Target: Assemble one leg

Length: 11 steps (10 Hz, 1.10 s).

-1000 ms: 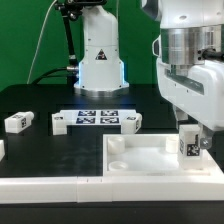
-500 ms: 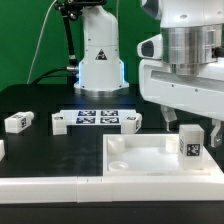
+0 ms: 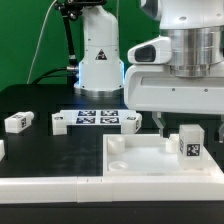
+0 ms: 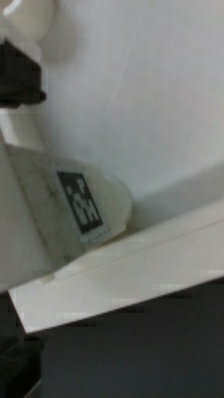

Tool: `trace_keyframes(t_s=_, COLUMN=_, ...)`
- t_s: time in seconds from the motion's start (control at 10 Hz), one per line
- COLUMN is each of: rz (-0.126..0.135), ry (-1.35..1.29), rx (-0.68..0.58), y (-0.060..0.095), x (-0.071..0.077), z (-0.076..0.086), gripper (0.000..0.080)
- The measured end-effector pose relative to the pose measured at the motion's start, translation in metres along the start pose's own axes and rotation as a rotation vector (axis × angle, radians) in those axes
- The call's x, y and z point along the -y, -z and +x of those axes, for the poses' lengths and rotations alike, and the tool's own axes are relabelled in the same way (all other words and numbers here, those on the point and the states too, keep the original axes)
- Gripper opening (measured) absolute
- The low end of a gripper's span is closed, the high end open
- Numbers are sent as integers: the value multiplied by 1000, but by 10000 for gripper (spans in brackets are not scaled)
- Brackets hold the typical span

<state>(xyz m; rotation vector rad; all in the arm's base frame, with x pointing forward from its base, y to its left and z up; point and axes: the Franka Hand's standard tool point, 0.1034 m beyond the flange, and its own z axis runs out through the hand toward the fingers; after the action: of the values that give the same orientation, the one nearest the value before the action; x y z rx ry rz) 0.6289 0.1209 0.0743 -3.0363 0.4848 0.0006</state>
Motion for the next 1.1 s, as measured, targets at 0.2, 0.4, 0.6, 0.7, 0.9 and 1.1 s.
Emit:
trace_keyframes(t_s=0.2, rz=-11, ry=236, rx=-3, y=0, x=-3, z=1, gripper=649)
trace_keyframes(t_s=0.4, rz=-11, ry=258, rx=-3, y=0, x=-3, z=1, gripper=621)
trace_keyframes(t_s=0.6, rz=-11, ry=258, rx=-3, y=0, x=-3, z=1, gripper=451)
trace_keyframes(t_s=0.7, rz=-10, ry=237, rx=-3, y=0, x=-3, z=1, gripper=286)
trace_keyframes(t_s=0.9, rz=-9, ry=188, rx=-5, y=0, x=-3, z=1, gripper=289)
trace_keyframes(t_s=1.1, rz=4, ry=-71, rx=-20, y=-1, x=-2, z=0, gripper=289)
